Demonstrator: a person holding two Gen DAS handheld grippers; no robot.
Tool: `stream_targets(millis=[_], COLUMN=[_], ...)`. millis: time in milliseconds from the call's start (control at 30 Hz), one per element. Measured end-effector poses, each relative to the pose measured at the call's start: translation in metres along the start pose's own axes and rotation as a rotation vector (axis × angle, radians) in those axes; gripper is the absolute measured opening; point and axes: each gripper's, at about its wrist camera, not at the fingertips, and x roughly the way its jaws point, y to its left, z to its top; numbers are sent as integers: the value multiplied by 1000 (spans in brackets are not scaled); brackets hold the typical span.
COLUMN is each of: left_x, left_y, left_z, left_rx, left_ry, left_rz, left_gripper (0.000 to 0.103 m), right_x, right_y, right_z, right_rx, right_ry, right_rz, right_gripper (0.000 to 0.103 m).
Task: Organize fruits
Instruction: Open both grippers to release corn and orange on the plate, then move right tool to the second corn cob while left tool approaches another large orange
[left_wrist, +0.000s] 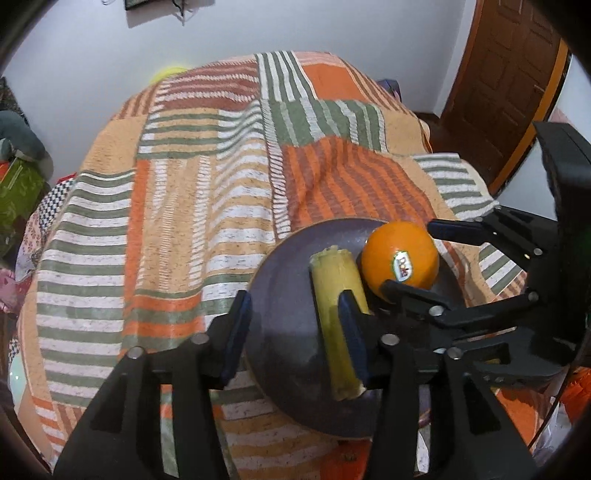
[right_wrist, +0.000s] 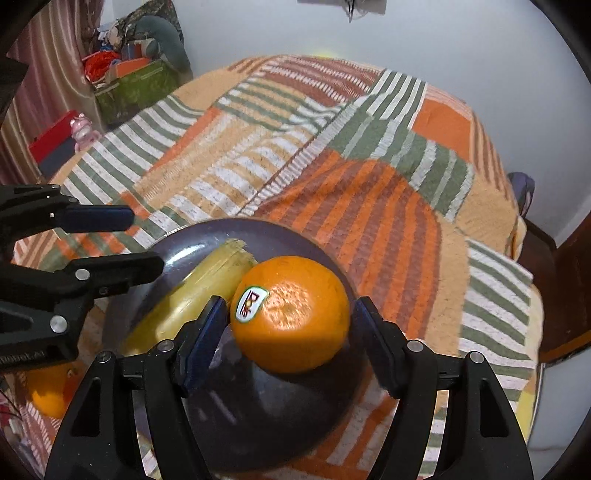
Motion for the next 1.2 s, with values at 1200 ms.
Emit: stream_targets(millis=[1200], left_x=[-78], left_y=[19], left_z=[-143], left_rx=[-148], left_ry=[26], left_rz=[71], left_gripper=[86], right_x=[-69], right_y=[42], right_z=[-98], right_rx=[42], right_ry=[-30], right_rz=[31], right_gripper=[93])
